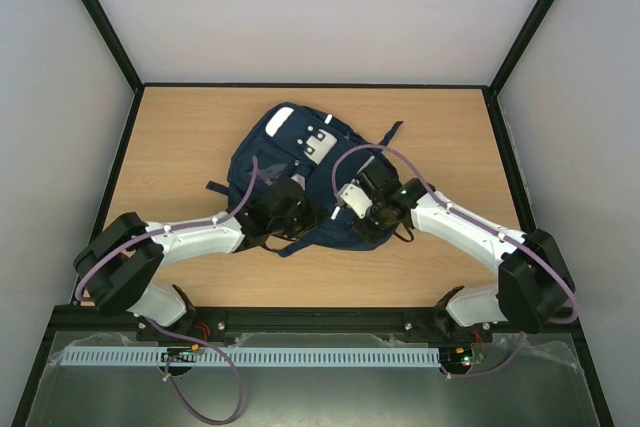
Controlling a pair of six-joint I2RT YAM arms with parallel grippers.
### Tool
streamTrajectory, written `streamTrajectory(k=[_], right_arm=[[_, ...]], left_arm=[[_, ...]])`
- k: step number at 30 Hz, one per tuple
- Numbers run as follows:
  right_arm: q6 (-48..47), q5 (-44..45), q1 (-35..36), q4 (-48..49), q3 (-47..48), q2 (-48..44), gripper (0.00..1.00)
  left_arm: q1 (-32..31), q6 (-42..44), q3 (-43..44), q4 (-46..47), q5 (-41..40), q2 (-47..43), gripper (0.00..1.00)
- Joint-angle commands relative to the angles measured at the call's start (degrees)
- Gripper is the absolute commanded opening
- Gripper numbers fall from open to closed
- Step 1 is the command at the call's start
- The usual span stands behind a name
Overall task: Pack the student bag
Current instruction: Zip the student bag at the center of the board.
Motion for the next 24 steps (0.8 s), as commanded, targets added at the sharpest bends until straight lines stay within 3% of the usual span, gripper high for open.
streamTrajectory(k=[1,15,24], right_arm=[[-2.4,0.73,-4.45,-3.65,-0.01,0.09,0.01],[-9.44,4.52,-15.72,-2.38,4.04,3.99,0.01],[-14.18,8.62,-17.29,0.88,5.13,7.96,0.01]], left_arm=[[-0.29,1.99,-1.25,-3.7,-3.16,-2.89,0.02],[-0.24,5.99,-4.61,-10.83,-2.55,-9.28,0.02],[0.5,14.41,-3.88,-21.4,-0.9,-13.68,0.02]])
